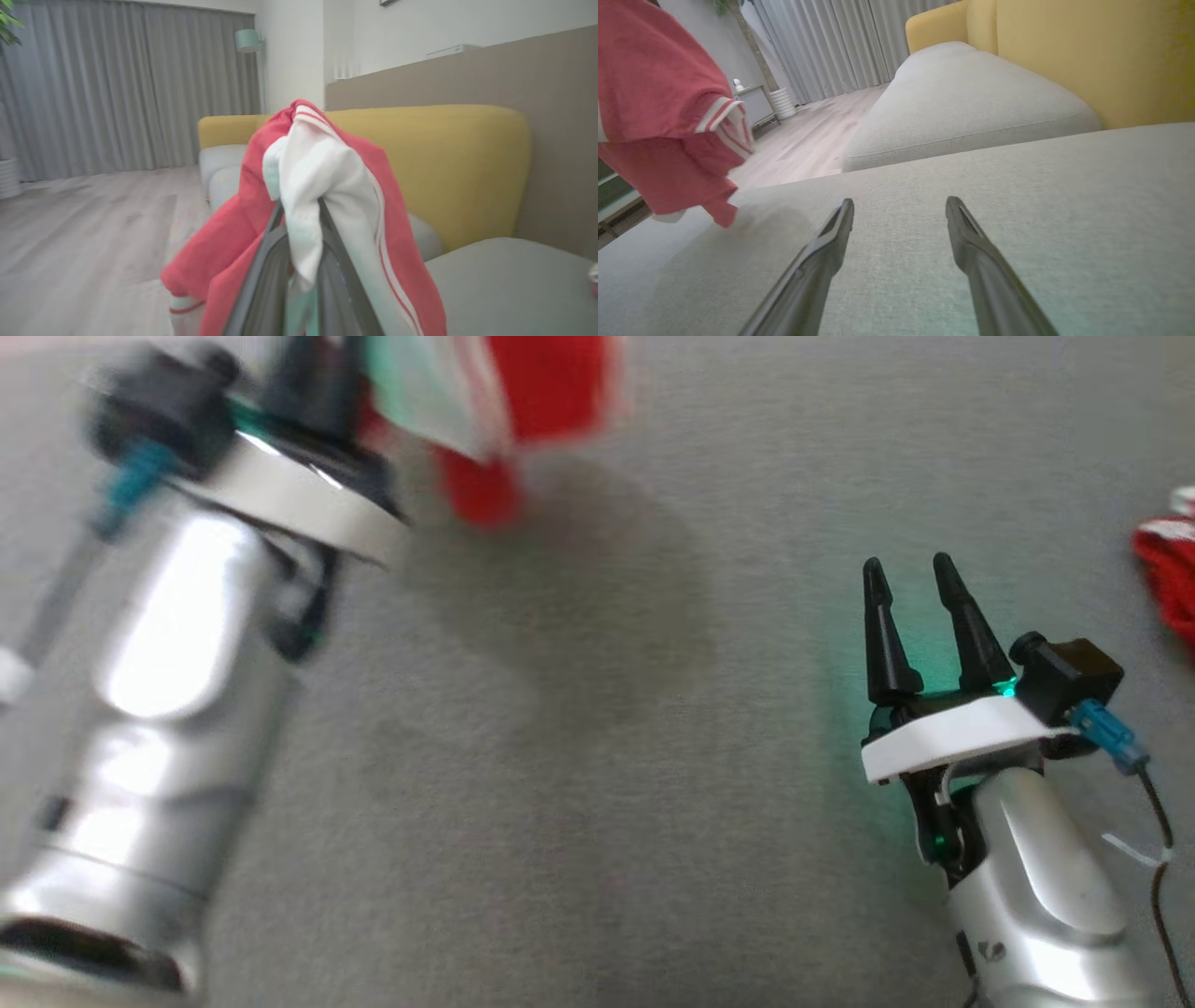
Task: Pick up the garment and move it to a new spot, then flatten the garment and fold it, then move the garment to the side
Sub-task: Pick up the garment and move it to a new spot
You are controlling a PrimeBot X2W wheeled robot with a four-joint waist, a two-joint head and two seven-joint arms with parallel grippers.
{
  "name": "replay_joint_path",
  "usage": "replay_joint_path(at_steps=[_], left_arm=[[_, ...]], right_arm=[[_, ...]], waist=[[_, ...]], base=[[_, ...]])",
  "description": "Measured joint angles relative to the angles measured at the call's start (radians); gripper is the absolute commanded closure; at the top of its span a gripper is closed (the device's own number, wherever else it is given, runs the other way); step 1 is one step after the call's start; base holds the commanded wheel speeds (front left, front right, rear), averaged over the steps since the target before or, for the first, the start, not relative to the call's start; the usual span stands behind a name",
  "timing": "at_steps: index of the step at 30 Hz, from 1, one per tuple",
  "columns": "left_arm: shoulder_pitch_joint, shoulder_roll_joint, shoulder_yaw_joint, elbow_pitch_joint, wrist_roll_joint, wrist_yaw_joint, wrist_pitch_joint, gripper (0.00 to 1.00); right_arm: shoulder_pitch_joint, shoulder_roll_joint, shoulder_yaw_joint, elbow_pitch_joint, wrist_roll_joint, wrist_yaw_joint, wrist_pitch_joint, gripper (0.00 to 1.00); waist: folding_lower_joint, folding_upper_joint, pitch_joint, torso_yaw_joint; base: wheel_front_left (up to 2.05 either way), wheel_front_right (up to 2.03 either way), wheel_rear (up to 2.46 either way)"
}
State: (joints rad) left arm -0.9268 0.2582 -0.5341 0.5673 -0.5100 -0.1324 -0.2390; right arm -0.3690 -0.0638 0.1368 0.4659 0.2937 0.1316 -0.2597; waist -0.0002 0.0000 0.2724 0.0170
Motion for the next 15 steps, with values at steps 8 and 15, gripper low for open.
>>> replay_joint_path(at_steps=[8, 15], left_arm=[[0.140, -0.136, -0.104, 0.044, -0.057, 0.000, 0.010, 0.97], [0.250, -0.136, -0.082, 0.188, -0.056, 0.037, -0.009, 0.00]], right_arm=[[0.013, 0.002, 0.024, 0.000, 0.032, 0.000, 0.000, 0.00], [0.012, 0.003, 0.027, 0.002, 0.041, 0.000, 0.000, 0.00]], waist=[[0.0001, 0.0000, -0.018, -0.111], [0.0003, 0.0000, -0.016, -0.153]], base=[[0.00, 0.00, 0.00], [0.00, 0.00, 0.00]])
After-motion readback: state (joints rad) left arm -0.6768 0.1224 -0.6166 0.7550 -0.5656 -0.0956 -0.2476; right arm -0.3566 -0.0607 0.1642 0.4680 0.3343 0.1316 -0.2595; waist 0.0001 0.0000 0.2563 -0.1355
